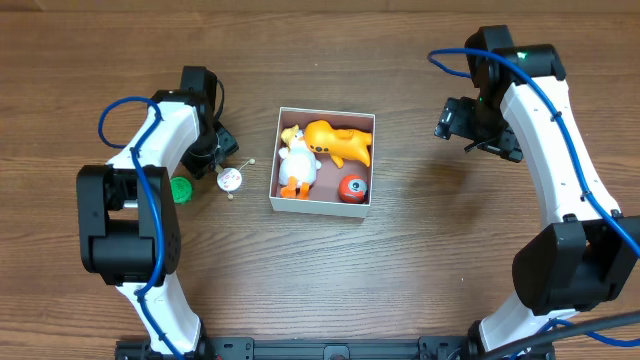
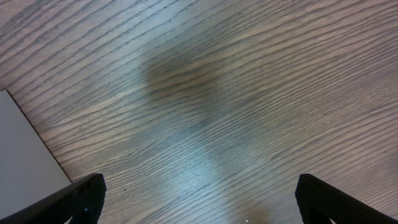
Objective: Pack container
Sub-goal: 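Lower the left gripper and close it on the wooden stick, then lift the stick toy with the left gripper and lower it into the box, then open the left gripper and move it back to the green wheel, then lower the left gripper onto the green spiky wheel and grasp it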
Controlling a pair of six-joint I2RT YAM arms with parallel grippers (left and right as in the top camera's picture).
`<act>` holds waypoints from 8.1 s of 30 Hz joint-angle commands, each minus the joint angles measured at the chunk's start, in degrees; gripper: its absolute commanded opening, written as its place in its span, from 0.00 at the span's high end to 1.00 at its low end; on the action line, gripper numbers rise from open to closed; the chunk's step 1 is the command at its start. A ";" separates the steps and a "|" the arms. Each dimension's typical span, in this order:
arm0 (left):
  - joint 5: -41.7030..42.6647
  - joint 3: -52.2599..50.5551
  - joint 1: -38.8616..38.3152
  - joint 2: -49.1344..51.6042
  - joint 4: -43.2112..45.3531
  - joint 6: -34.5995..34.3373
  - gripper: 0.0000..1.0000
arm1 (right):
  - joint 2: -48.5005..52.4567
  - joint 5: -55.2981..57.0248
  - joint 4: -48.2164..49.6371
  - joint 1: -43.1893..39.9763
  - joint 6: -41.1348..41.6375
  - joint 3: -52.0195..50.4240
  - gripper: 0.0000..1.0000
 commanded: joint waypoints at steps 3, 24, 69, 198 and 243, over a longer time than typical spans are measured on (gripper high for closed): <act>-3.10 -0.79 -0.24 0.55 0.70 -1.25 0.42 | -2.10 0.42 0.00 -0.02 -0.13 1.16 0.00; -5.46 -5.90 -0.39 0.63 6.67 -1.20 0.48 | -2.10 0.42 0.00 -0.02 -0.13 1.16 0.00; 16.13 25.03 0.33 -0.22 -11.39 28.63 0.96 | -2.10 0.42 0.00 -0.02 -0.13 1.16 0.00; 5.92 -12.61 9.01 -27.15 -10.49 26.56 0.33 | -2.10 0.42 0.00 -0.02 -0.13 1.16 0.00; 1.40 -15.08 12.52 -13.35 4.17 27.26 0.22 | -2.10 0.42 0.00 -0.02 -0.13 1.16 0.00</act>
